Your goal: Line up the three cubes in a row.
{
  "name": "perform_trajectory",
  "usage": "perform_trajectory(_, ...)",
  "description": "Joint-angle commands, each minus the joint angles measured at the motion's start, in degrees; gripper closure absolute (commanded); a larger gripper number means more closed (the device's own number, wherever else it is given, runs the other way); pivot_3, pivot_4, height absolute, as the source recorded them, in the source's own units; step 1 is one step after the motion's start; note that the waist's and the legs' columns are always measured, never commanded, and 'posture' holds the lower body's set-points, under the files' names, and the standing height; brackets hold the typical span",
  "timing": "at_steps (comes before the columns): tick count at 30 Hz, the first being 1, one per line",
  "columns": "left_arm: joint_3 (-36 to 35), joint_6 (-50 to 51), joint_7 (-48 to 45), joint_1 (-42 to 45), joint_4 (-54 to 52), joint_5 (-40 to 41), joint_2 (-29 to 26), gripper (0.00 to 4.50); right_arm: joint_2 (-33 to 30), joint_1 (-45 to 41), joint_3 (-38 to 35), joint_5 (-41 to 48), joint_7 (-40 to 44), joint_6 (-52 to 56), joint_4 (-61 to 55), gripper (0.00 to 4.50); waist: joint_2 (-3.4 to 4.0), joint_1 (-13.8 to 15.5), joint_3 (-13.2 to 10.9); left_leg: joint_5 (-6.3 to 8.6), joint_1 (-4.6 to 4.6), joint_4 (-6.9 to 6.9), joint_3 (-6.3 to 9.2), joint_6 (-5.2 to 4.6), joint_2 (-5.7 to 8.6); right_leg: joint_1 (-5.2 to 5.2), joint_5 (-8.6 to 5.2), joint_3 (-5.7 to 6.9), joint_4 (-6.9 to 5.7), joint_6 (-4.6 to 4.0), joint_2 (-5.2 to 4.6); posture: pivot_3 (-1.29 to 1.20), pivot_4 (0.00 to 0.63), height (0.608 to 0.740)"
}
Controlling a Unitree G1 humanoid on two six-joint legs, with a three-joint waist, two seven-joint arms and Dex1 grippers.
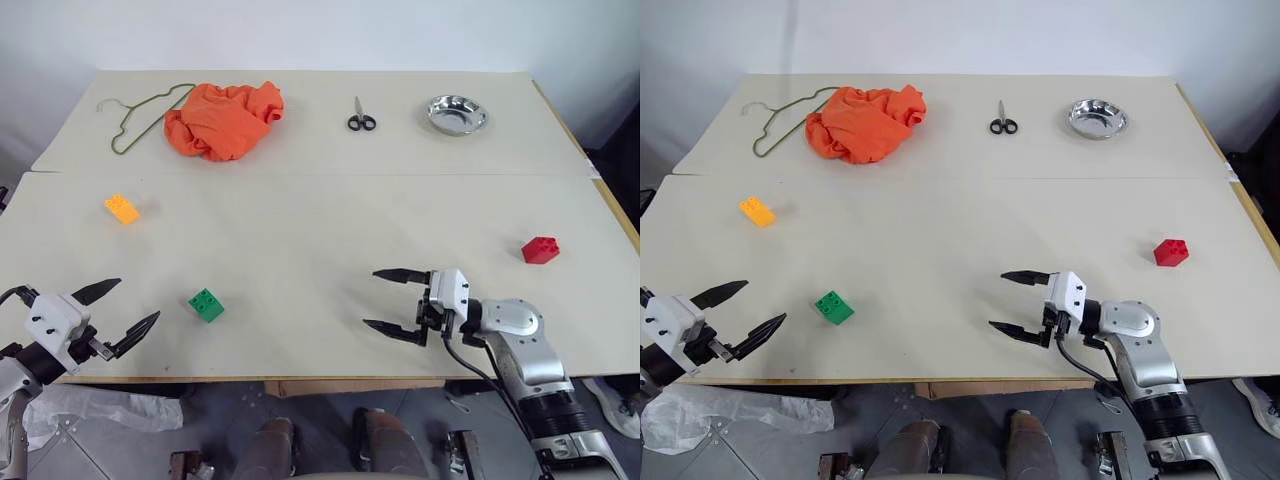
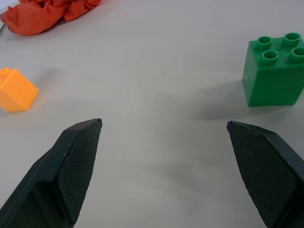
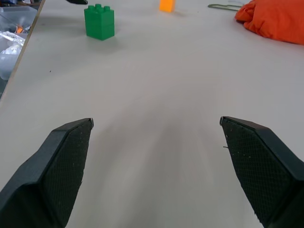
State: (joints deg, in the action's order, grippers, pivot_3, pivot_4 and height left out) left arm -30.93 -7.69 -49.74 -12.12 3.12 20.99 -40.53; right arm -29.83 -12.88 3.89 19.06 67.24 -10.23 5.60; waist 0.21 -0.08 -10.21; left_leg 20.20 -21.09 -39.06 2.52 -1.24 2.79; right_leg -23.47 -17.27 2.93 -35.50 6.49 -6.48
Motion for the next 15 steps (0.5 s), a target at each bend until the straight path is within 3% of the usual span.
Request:
perform_trajectory(1,-1.4,0.6,-0.6,-1.1,-1.1,1.5,-0.6,0.02,-1.2,0.9,-2.1,0.9,0.0,-1.8,-1.8,0.0,0.0,0.0,0.0,0.0,0.0,0.0,0.0,0.0,0.01,0.0,0.0,-0.01,0.0,0.0,0.0,0.0,0.15,0.74)
perform_trajectory(6,-3.2,6.5,-0.8,1.3,-1.3,7.4,-1.0,0.02,-1.0,1.4,-2.8,1.4,-1.3,-2.0,-2.3,0.0,0.0,0.0,0.0,0.0,0.01,-0.01,0.0,0.01,0.0,-0.01,0.0,0.0,-0.01,0.0,0.0,0.0,0.15,0.74)
perform_trajectory(9,-1.8,11.9,-2.4,4.3,-8.5,13.3,-1.9,0.02,-0.8,2.4,-5.4,3.6,-4.6,1.2,-5.6,0.0,0.0,0.2,0.0,-0.01,0.0,-0.02,0.03,0.01,0.0,0.0,0.0,0.0,-0.03,0.0,0.0,0.0,0.15,0.74)
perform_trajectory(15,12.7,21.0,-4.4,13.1,-19.3,12.3,-4.8,0.02,-3.6,6.4,-17.5,7.0,-16.9,9.7,-13.5,0.0,0.07,1.0,0.0,-0.02,0.0,-0.08,0.03,-0.03,0.09,0.04,0.01,-0.06,-0.04,0.02,-0.07,0.0,0.15,0.74)
